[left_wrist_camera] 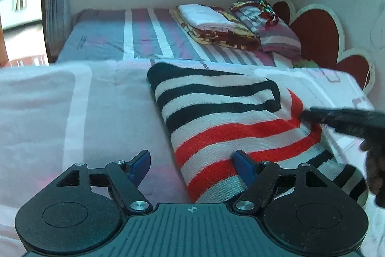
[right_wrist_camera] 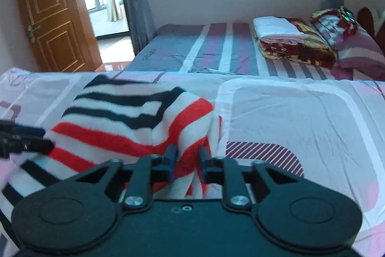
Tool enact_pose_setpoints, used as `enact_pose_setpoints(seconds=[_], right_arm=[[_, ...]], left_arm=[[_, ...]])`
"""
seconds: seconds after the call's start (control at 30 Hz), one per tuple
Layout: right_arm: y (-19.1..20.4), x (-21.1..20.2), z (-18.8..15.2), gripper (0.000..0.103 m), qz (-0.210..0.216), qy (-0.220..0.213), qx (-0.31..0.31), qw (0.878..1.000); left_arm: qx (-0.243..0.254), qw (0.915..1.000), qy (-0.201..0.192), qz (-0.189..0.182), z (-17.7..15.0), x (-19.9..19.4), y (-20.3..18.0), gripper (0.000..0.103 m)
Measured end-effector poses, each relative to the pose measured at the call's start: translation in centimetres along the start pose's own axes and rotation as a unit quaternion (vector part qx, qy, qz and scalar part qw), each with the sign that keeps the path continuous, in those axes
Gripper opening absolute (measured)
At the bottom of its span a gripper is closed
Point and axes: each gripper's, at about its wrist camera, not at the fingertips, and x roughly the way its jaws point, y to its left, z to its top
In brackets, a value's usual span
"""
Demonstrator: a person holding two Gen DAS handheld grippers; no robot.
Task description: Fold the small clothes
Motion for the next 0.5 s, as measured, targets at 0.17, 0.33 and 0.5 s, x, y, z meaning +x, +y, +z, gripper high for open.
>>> enact_pose_setpoints(seconds=[0.17, 0.33, 0.5], right_arm=[[1.3, 0.1, -0.8, 0.039, -0.005, 0.023, -0.028, 0.999], [0.2, 0.3, -1.1, 0.048, 0.004, 0.036, 0.012, 0.999], [-1.3, -2.3, -0.8, 0.061, 0.034, 0.028, 0.054, 0.998]], left_arm=[[0.021, 0.9995, 0.001, 0.023, 0.2, -0.1, -0.8, 0.083], [0.035, 0.9987, 0.000, 0.036, 0.4, -0.9, -1.5, 0.084], [0.030, 0.9993, -0.013, 0.019, 0.1, -3.0, -1.3, 0.088]])
